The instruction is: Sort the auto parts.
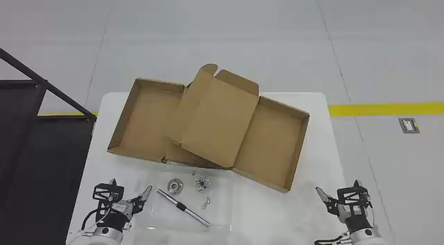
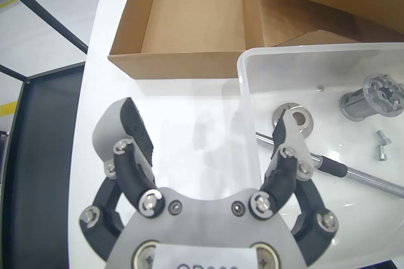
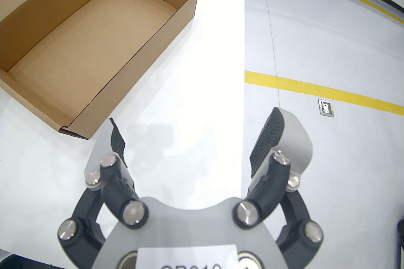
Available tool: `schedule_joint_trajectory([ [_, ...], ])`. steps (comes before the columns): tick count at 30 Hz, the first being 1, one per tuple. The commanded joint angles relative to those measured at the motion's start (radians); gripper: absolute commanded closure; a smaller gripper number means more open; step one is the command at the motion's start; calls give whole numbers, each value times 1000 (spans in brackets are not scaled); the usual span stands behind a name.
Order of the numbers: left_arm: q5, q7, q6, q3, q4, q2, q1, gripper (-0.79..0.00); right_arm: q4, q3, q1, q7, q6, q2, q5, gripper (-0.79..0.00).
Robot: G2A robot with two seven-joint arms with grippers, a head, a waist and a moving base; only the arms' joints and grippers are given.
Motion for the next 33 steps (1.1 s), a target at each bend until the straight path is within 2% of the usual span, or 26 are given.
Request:
schedule_joint_trajectory([
  [1,0,0,0,0,0,0,0,-784,0,0,0,0,0,0,0,-785],
  [14,-1,1,-1,0,0,0,-1,-785,0,0,0,0,0,0,0,-785],
  [22,-41,113,-62,-48,-26,0,47,-785,-12,-3,1,-9,-15,-1,5,-785],
  [27,-76,162,-99,-92,-48,0,78,-785,-97,-11,-8,-10,-92,2,-38,-785],
  [33,-96,206,-149,-134,-55,1,109,-785,-262,-94,20,125,-183,4,-135,-785],
])
